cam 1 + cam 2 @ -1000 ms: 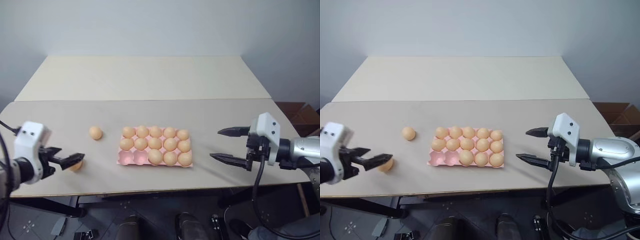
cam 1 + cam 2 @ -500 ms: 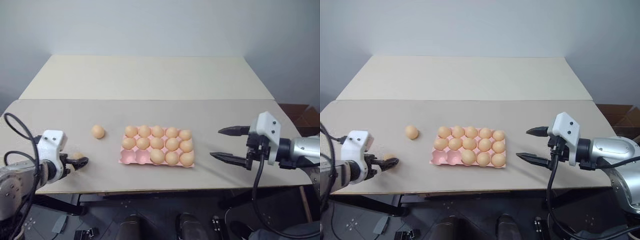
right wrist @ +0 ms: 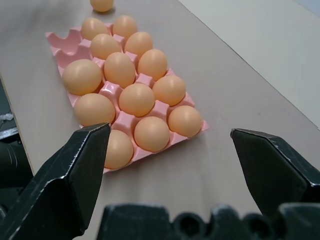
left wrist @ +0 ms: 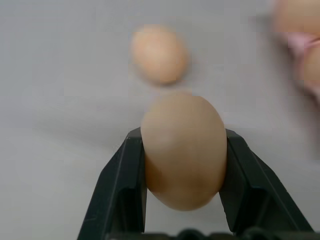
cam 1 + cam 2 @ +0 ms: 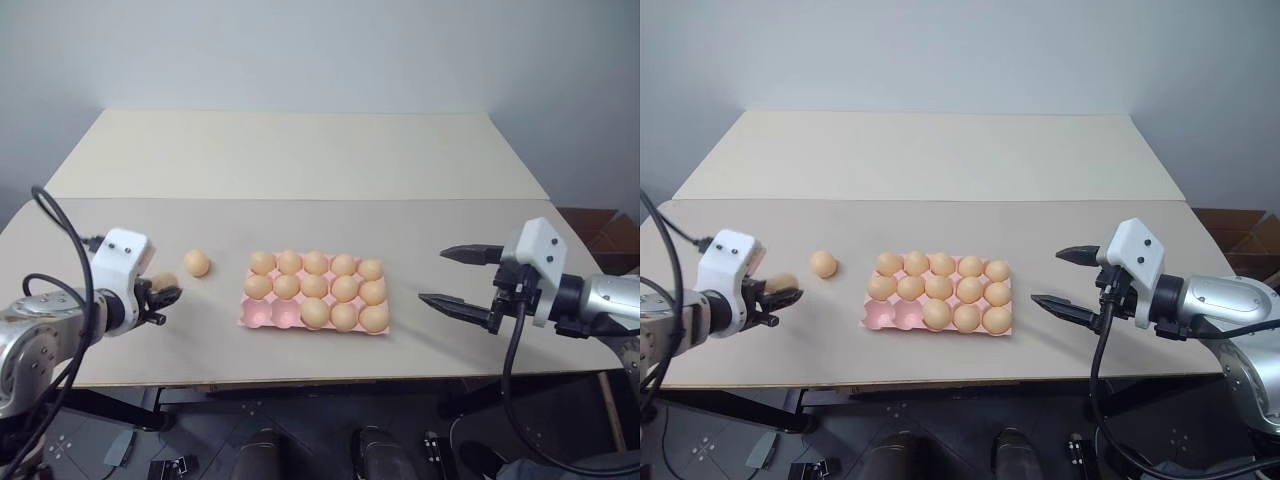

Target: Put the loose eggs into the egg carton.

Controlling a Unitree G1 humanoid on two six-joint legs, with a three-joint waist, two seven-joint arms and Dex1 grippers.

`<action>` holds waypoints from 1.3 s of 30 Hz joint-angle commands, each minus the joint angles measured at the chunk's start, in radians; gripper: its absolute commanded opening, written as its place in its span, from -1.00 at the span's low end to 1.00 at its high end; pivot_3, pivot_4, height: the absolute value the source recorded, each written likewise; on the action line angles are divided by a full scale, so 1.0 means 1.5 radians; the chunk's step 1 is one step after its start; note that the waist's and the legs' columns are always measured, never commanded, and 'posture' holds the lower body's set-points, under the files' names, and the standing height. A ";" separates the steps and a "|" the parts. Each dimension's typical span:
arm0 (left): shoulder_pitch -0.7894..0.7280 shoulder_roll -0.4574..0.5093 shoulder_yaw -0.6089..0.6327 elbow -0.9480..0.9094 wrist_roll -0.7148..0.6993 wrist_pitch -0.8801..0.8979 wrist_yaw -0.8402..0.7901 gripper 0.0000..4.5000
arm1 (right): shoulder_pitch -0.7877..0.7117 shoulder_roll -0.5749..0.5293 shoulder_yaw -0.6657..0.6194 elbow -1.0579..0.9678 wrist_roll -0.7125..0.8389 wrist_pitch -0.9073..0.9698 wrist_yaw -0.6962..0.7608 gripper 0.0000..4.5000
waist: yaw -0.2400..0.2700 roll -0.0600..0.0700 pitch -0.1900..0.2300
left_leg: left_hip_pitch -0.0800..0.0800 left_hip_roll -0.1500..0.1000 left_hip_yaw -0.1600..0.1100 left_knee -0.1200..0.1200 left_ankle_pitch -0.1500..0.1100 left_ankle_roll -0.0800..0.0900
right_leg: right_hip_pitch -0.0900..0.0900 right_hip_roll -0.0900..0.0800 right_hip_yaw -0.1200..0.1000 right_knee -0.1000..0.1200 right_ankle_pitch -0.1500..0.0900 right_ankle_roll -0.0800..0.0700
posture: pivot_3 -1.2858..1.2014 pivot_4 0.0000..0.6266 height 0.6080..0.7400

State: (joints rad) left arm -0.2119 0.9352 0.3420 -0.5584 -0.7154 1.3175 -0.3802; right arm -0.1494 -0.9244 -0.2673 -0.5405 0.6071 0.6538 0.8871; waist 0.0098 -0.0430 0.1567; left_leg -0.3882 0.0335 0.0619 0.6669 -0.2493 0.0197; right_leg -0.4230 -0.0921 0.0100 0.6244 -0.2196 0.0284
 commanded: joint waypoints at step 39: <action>0.200 0.012 0.214 0.091 0.112 -0.357 -0.372 0.99 | -0.002 0.024 0.022 -0.041 0.002 -0.021 -0.052 1.00 | -0.016 0.000 0.000 | 0.000 0.001 0.000 0.001 0.000 0.000 | 0.000 0.001 -0.001 0.000 0.001 0.003 | 0.03 -0.52 1.00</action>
State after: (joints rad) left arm 0.0576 0.9799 0.5393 -0.4133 -0.5516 0.8532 -0.9308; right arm -0.1413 -0.8871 -0.2169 -0.5917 0.6108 0.6556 0.7973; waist -0.0135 -0.0426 0.1567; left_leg -0.3888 0.0353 0.0618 0.6678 -0.2494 0.0203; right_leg -0.4234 -0.0906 0.0093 0.6242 -0.2183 0.0329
